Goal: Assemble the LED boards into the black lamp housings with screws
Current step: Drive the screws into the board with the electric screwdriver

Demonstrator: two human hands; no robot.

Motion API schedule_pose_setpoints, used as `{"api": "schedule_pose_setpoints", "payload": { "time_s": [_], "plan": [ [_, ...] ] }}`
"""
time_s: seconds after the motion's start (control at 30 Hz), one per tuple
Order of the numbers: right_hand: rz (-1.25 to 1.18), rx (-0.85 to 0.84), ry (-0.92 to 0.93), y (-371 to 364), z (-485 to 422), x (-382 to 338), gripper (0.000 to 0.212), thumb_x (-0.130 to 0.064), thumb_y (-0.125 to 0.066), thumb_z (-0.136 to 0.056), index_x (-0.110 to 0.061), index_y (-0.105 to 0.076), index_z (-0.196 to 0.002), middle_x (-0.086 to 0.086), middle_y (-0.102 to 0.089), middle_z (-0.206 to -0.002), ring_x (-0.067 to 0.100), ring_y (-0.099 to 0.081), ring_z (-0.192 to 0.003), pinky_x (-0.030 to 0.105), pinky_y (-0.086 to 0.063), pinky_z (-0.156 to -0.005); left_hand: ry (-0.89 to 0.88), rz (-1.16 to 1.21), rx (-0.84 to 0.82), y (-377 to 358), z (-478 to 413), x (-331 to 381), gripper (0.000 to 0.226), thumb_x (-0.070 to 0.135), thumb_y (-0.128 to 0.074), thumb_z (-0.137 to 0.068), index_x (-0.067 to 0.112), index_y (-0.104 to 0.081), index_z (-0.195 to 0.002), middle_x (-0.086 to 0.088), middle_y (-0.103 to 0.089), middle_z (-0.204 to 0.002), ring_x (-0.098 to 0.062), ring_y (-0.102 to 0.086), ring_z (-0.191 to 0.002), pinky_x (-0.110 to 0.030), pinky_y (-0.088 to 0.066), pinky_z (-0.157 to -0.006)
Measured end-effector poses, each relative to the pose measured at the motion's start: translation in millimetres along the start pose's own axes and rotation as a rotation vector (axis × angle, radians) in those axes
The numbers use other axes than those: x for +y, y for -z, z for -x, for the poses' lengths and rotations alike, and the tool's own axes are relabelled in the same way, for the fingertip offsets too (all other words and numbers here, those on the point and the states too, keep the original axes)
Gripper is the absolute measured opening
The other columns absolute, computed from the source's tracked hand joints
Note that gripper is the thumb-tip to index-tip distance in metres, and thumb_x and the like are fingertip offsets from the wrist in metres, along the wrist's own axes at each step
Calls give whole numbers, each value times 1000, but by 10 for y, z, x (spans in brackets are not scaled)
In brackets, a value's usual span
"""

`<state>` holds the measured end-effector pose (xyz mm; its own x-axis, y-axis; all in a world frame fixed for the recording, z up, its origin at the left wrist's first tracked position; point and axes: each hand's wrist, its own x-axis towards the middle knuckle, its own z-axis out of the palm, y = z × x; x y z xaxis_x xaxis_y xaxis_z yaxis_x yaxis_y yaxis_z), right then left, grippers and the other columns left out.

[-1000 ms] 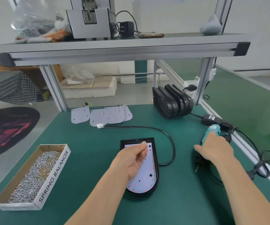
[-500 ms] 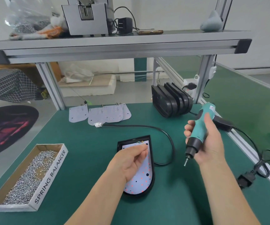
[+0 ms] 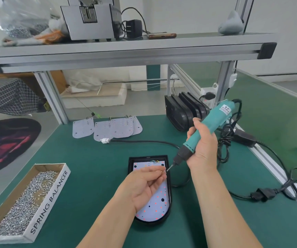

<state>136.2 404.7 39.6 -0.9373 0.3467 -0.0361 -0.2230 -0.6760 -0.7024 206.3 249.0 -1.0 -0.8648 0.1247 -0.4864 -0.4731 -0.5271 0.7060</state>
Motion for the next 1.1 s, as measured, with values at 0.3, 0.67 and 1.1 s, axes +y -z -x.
{"api": "schedule_pose_setpoints", "payload": {
  "time_s": [0.3, 0.67, 1.1],
  "plan": [
    [106, 64, 164, -69, 102, 69, 14, -21, -74, -78, -23, -60, -78, -3, -51, -62, 11, -45, -59, 28, -38, -66, -1, 55, 2, 2, -12, 11, 34, -16, -55, -92, -5, -75, -66, -20, -71, -73, -23, -73, -61, -21, -58, -53],
    [146, 64, 219, -117, 163, 127, 16, -22, -74, -78, -22, -58, -77, -4, -52, -61, 10, -48, -58, 26, -39, -64, -2, 77, 8, 4, -2, 34, 45, -16, -50, -94, -4, -74, -59, -18, -70, -68, -21, -72, -58, -20, -58, -51],
    [161, 106, 265, -128, 177, 169, 18, -17, -74, -82, -19, -57, -78, -7, -53, -58, 8, -49, -56, 13, -44, -56, -34, 105, 58, 0, -12, -1, 40, -17, -52, -92, -5, -76, -63, -21, -72, -74, -23, -74, -63, -21, -57, -53]
  ]
}}
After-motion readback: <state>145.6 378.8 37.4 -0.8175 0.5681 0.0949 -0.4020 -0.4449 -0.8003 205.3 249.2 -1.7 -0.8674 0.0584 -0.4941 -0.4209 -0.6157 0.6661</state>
